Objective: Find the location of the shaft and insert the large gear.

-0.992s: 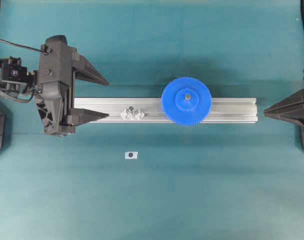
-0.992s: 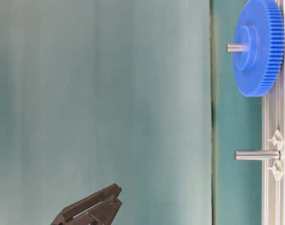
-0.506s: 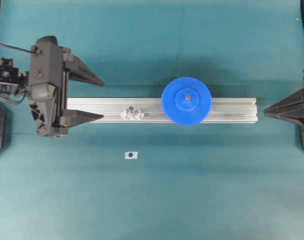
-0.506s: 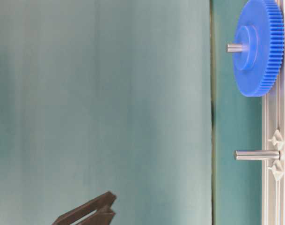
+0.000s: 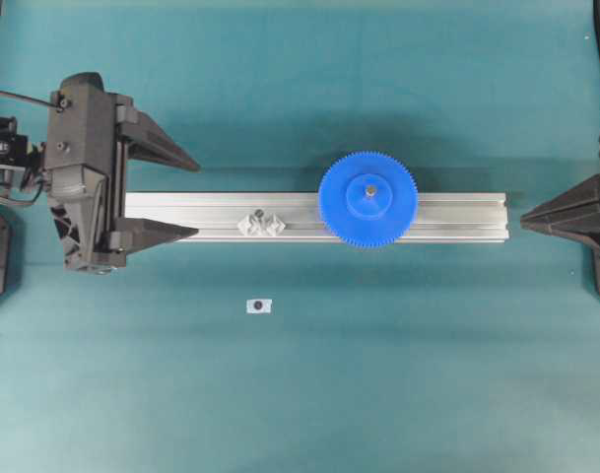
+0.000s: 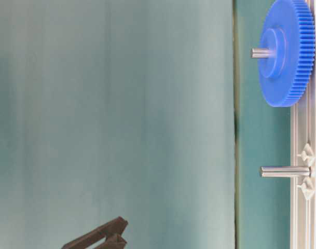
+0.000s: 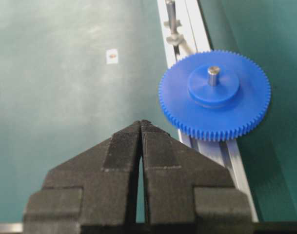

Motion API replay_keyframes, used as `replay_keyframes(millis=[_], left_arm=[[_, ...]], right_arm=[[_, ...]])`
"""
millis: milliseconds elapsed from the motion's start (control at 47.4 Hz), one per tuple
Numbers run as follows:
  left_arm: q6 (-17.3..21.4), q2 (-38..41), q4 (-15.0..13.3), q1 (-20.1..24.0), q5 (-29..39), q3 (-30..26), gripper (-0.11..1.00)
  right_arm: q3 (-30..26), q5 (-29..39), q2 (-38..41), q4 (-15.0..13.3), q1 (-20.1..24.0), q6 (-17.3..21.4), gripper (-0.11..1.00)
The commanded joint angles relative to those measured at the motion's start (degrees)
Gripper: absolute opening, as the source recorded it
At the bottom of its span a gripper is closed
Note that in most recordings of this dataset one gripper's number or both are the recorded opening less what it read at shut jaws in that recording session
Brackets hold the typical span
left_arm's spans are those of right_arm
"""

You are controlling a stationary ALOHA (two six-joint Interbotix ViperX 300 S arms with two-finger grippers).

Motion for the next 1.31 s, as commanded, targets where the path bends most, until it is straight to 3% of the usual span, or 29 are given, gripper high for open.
replay_keyframes(millis=[0, 1287], left_arm=[[0.00, -0.97, 0.09, -0.35, -0.53, -0.35, 0.89], [0.00, -5.54, 0.18, -0.53, -0.44, 2.64, 0.89]], right_arm=[[-0.62, -0.35, 0.44, -0.09, -0.18, 0.44, 0.04], [-0.53, -0.44, 0.44, -0.09, -0.88, 0.44, 0.03]])
